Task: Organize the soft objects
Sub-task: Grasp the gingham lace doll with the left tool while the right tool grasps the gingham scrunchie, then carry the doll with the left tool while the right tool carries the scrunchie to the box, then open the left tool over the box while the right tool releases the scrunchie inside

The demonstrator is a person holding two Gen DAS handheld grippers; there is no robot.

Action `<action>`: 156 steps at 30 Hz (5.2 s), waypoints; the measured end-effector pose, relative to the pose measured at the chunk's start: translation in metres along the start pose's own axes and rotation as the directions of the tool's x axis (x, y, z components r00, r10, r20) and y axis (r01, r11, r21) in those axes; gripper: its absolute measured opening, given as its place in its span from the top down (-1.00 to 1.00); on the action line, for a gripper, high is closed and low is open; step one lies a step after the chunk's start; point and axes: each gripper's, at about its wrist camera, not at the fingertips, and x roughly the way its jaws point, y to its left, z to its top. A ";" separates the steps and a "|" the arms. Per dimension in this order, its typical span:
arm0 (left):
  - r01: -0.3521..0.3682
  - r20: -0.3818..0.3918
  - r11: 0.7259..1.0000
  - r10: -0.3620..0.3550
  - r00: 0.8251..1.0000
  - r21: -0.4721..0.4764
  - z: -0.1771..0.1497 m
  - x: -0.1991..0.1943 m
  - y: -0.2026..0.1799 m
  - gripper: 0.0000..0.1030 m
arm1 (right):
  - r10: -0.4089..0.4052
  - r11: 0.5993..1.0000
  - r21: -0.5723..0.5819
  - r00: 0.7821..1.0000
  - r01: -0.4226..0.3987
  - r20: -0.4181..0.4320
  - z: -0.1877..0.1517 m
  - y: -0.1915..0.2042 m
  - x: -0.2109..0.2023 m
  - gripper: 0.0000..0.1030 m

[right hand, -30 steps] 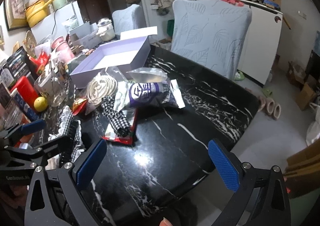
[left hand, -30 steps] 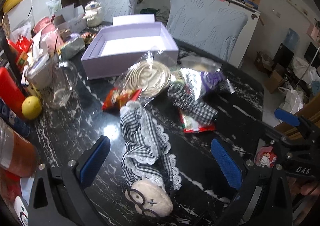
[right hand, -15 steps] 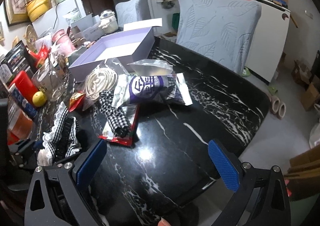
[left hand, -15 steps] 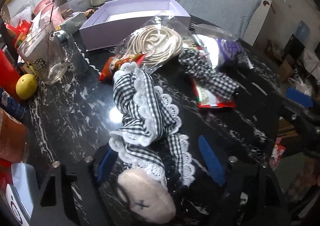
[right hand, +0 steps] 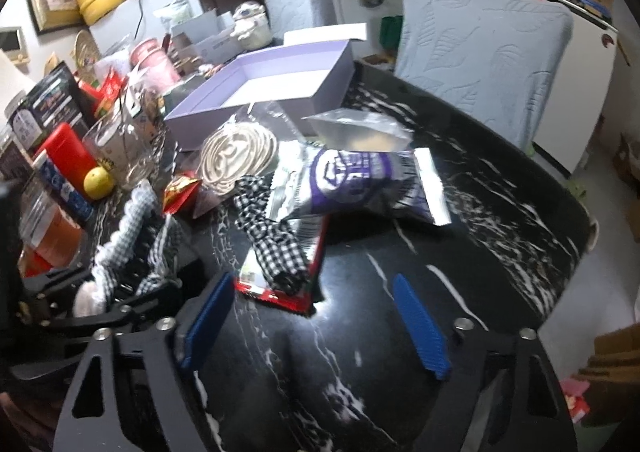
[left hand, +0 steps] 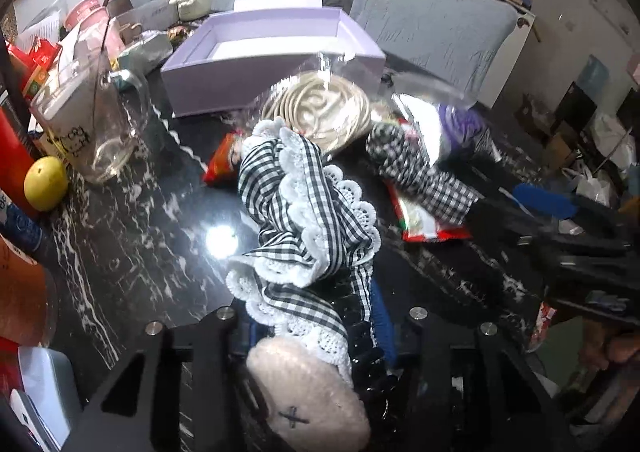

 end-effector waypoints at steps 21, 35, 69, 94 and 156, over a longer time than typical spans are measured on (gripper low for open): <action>0.013 0.042 0.999 -0.011 0.999 -0.046 0.013 -0.012 0.021 0.16 | 0.019 0.996 -0.092 0.999 -0.023 -0.044 0.012 0.014 0.032 0.65; 0.044 0.131 0.999 -0.046 0.990 0.018 0.014 -0.055 -0.013 0.16 | 0.084 0.996 -0.042 0.996 -0.083 0.037 -0.023 0.020 -0.025 0.65; -0.048 0.412 0.999 0.042 0.910 0.005 0.130 -0.106 -0.004 0.16 | 0.113 0.981 -0.185 0.955 -0.063 0.273 0.097 0.031 -0.082 0.65; -0.114 0.341 0.992 0.126 0.932 -0.056 0.261 0.017 0.051 0.16 | 0.083 0.976 -0.212 0.980 -0.044 0.181 0.242 0.013 0.049 0.65; -0.224 0.421 0.974 0.209 0.883 -0.013 0.247 -0.081 0.016 -0.48 | -0.069 0.970 -0.203 0.952 0.134 0.299 0.233 0.044 -0.060 0.07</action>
